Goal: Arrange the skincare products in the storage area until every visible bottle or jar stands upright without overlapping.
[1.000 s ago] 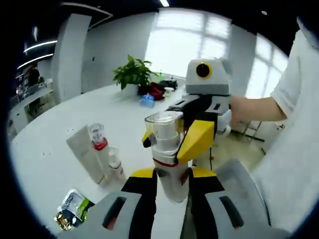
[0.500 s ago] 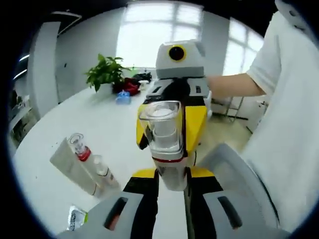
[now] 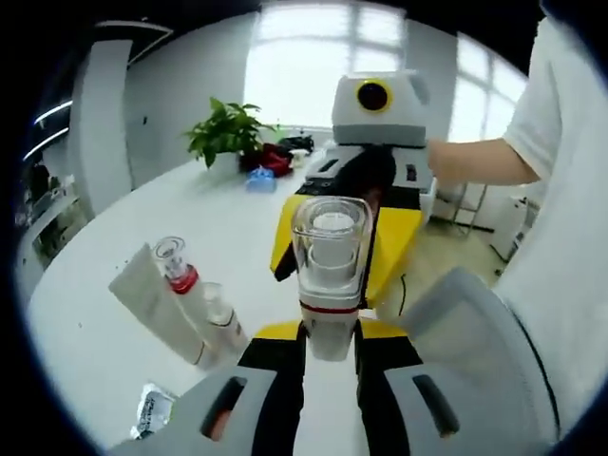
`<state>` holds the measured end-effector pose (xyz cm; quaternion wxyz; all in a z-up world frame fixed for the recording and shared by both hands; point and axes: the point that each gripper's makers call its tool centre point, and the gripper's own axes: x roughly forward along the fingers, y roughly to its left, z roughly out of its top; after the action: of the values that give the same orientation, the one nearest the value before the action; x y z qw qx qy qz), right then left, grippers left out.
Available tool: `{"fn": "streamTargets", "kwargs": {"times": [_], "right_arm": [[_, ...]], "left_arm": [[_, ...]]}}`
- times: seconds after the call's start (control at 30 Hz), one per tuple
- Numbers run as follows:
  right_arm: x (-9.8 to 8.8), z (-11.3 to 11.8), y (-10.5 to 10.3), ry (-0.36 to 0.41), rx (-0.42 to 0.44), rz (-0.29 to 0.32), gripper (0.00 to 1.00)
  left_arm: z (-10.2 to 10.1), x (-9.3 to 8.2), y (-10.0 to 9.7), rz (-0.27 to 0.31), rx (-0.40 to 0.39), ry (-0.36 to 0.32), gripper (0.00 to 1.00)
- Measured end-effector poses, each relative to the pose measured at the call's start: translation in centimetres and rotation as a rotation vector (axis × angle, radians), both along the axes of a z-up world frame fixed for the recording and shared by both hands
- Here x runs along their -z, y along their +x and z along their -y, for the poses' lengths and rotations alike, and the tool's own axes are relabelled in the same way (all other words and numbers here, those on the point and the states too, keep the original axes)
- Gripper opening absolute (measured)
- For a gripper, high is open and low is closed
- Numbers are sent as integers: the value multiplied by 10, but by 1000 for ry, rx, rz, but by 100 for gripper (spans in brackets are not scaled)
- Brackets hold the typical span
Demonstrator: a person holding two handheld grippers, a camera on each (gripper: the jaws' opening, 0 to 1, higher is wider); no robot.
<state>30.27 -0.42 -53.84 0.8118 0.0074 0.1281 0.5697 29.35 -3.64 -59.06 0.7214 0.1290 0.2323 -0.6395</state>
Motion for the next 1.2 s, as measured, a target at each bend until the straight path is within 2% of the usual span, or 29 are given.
{"fn": "streamTargets", "kwargs": {"times": [0.4,0.63,0.73,1.2], "right_arm": [[42,3,17,-22,135,-69,25],[63,7,25,-31,195,-97,29],[73,11,29,-39,216,-116,32],[88,25,34,-44,268,-158,41]], "left_arm": [[0,46,16,72,1,84,16],[-1,71,21,95,19,112,15],[0,78,24,85,13,102,15],[-5,102,44,105,-9,112,16]]}}
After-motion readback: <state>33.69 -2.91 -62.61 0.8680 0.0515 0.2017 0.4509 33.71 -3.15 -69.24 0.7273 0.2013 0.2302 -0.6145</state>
